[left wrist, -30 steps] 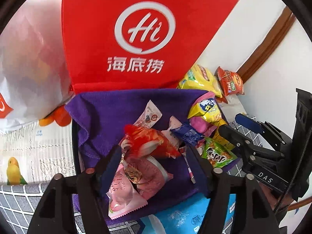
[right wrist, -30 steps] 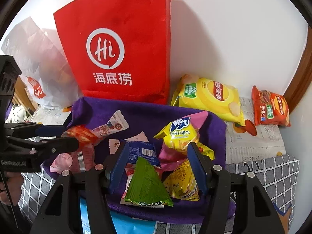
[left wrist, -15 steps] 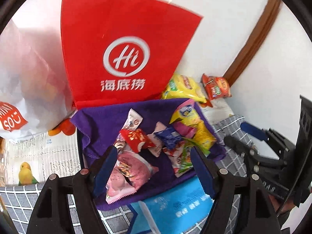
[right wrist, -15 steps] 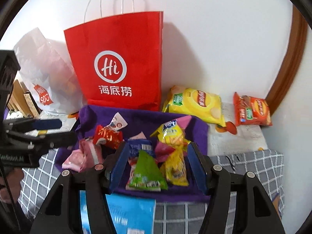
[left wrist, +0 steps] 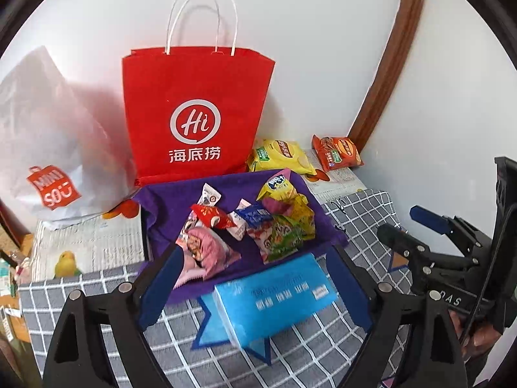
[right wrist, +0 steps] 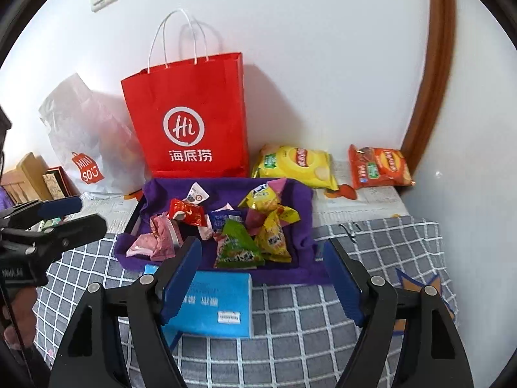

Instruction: Organize snacks

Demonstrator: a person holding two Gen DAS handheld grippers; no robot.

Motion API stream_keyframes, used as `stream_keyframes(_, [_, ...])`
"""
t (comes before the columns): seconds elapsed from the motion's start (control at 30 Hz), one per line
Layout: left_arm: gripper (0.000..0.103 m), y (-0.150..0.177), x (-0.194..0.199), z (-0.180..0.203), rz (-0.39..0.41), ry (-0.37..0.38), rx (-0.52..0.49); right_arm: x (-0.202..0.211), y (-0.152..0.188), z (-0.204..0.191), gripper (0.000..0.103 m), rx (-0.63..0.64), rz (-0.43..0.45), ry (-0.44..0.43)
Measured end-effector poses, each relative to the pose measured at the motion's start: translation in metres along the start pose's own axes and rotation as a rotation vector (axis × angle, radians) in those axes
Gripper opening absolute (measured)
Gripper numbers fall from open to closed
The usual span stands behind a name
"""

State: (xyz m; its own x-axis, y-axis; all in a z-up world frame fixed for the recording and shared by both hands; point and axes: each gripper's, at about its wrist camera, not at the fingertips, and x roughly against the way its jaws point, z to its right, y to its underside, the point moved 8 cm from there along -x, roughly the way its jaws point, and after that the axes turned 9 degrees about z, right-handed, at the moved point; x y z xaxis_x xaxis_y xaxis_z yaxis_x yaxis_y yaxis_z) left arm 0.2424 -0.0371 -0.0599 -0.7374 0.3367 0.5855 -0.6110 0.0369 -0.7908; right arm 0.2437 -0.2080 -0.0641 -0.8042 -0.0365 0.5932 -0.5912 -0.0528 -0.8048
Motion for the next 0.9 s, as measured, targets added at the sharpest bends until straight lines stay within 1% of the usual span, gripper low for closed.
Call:
stream_keyframes(0.13, [0.090, 0.010, 0.019, 0.006, 0.008, -0.018, 0.005, 0.027, 0.004, 0.000, 0.082, 0.018, 0.025, 0.016])
stream_keyframes(0.27, [0.091, 0.022, 0.036, 0.010, 0.012, -0.046, 0.009, 0.047, 0.009, -0.002, 0.083, 0.027, 0.037, -0.014])
stream_keyframes(0.3, [0.093, 0.025, 0.042, 0.011, 0.018, -0.053, 0.015, 0.053, 0.011, 0.000, 0.085, 0.021, 0.043, -0.012])
stream_keyframes(0.33, [0.097, 0.027, 0.047, 0.012, 0.021, -0.062, 0.017, 0.057, 0.013, 0.002, 0.090, 0.014, 0.044, -0.012])
stream_keyframes(0.37, [0.099, 0.030, 0.051, 0.013, 0.028, -0.075, 0.015, 0.060, 0.014, 0.002, 0.092, 0.009, 0.044, -0.014])
stream_keyframes(0.43, [0.099, 0.033, 0.059, 0.015, 0.043, -0.110, 0.003, 0.067, 0.017, 0.005, 0.094, 0.000, 0.048, -0.020])
stream_keyframes(0.53, [0.100, 0.038, 0.067, 0.020, 0.045, -0.141, -0.006, 0.077, 0.021, 0.009, 0.099, -0.007, 0.070, -0.015])
stream_keyframes(0.6, [0.100, 0.040, 0.074, 0.023, 0.052, -0.149, -0.004, 0.082, 0.025, 0.013, 0.100, 0.003, 0.077, 0.015])
stream_keyframes(0.67, [0.100, 0.041, 0.080, 0.027, 0.063, -0.152, -0.007, 0.084, 0.028, 0.016, 0.101, 0.003, 0.077, 0.026])
stream_keyframes(0.77, [0.100, 0.043, 0.088, 0.031, 0.074, -0.176, -0.015, 0.088, 0.034, 0.022, 0.101, -0.024, 0.067, 0.014])
stream_keyframes(0.9, [0.100, 0.046, 0.095, 0.036, 0.079, -0.166, -0.009, 0.097, 0.037, 0.024, 0.101, -0.036, 0.077, 0.010])
